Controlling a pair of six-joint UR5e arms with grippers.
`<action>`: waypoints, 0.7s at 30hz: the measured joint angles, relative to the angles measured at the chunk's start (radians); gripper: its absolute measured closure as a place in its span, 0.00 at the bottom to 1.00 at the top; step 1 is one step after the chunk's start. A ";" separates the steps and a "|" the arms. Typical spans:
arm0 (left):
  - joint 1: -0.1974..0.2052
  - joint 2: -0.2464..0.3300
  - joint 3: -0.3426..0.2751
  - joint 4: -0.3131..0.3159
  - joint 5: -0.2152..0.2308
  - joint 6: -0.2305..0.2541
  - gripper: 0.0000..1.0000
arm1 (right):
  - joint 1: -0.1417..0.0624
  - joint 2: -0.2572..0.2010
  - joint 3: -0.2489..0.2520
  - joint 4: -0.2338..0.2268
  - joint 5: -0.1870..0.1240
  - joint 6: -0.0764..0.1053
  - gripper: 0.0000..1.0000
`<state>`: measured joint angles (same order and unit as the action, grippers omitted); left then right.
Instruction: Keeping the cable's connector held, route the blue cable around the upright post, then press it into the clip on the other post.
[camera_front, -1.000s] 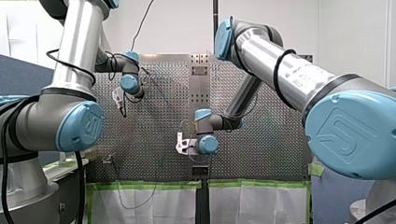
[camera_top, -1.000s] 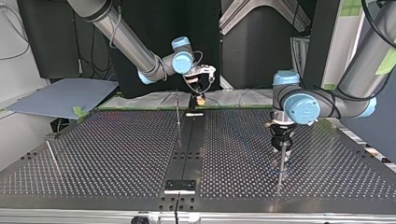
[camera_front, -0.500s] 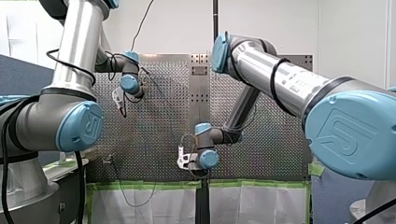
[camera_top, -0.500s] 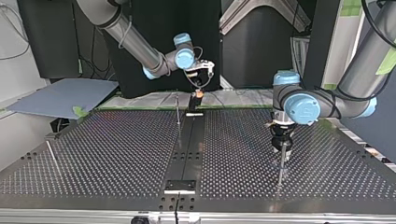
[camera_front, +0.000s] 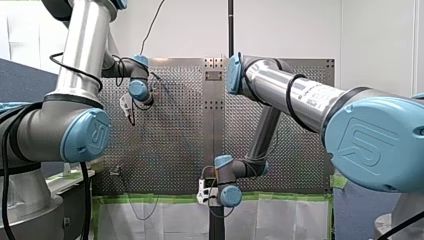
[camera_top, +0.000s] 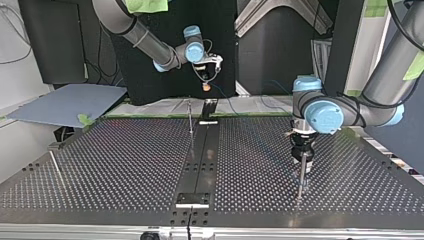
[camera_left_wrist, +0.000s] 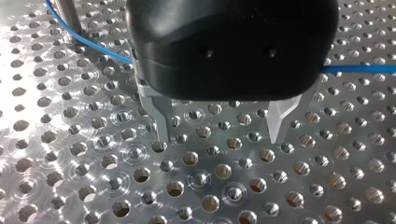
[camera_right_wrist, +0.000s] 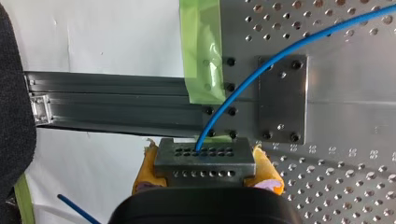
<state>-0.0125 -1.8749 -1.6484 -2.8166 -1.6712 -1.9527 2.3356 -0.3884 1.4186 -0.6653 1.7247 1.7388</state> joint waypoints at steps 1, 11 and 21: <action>0.000 0.000 0.000 0.000 0.000 0.000 0.01 | -0.001 0.002 0.003 -0.007 0.002 0.001 1.00; 0.001 0.000 0.000 0.000 0.000 -0.001 0.01 | -0.017 0.007 0.038 -0.084 0.013 0.006 1.00; 0.001 0.000 0.000 -0.001 0.000 -0.007 0.01 | -0.056 0.008 0.114 -0.175 0.014 0.018 1.00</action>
<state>-0.0114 -1.8750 -1.6485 -2.8175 -1.6712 -1.9595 2.2800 -0.3799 1.5326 -0.8399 1.7384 1.7570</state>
